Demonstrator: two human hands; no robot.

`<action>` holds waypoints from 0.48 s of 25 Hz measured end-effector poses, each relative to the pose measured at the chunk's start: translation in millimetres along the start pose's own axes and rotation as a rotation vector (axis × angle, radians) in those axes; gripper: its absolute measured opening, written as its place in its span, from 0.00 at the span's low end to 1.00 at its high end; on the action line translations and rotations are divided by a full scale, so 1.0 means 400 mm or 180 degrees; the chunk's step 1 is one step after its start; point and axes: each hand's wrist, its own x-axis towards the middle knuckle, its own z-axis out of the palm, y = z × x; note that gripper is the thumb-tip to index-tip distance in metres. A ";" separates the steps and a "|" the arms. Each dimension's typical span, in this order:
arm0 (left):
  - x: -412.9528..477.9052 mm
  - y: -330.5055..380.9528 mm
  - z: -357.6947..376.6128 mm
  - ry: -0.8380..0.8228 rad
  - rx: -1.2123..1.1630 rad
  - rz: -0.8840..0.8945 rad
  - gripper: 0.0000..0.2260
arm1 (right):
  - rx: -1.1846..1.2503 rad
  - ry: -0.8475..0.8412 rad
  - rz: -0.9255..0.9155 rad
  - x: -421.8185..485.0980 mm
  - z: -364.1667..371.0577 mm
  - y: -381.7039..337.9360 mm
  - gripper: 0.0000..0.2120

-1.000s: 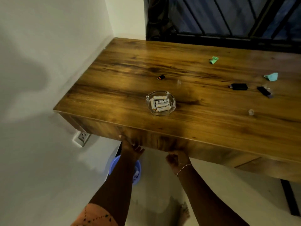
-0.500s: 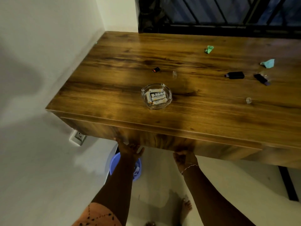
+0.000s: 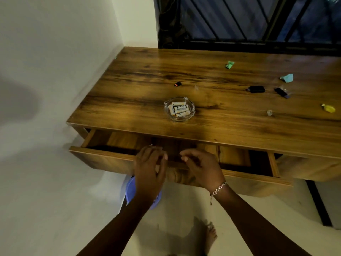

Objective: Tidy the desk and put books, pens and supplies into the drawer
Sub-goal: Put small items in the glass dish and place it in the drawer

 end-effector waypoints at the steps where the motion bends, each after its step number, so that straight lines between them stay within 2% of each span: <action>1: 0.012 -0.003 -0.007 -0.0367 0.0213 0.0142 0.19 | -0.0418 0.0000 -0.0112 0.006 -0.007 -0.001 0.11; 3: 0.016 -0.009 -0.011 -0.0987 0.0522 0.0153 0.25 | -0.0869 -0.0491 0.0157 0.014 -0.006 0.005 0.12; 5: 0.020 0.005 -0.026 -0.1314 0.0534 0.0051 0.30 | -0.1040 -0.0882 0.0459 0.014 0.005 0.008 0.13; 7: 0.036 0.016 -0.051 -0.1674 0.0379 -0.0378 0.29 | -0.0843 -0.0923 0.0744 0.013 0.000 -0.004 0.20; 10: 0.026 0.020 -0.092 -0.1993 0.0187 -0.0831 0.25 | -0.0271 -0.1113 0.1015 -0.008 -0.010 -0.008 0.23; 12: 0.000 0.018 -0.123 -0.2122 -0.0085 -0.1129 0.29 | -0.0121 -0.1309 0.1102 -0.037 -0.004 -0.006 0.26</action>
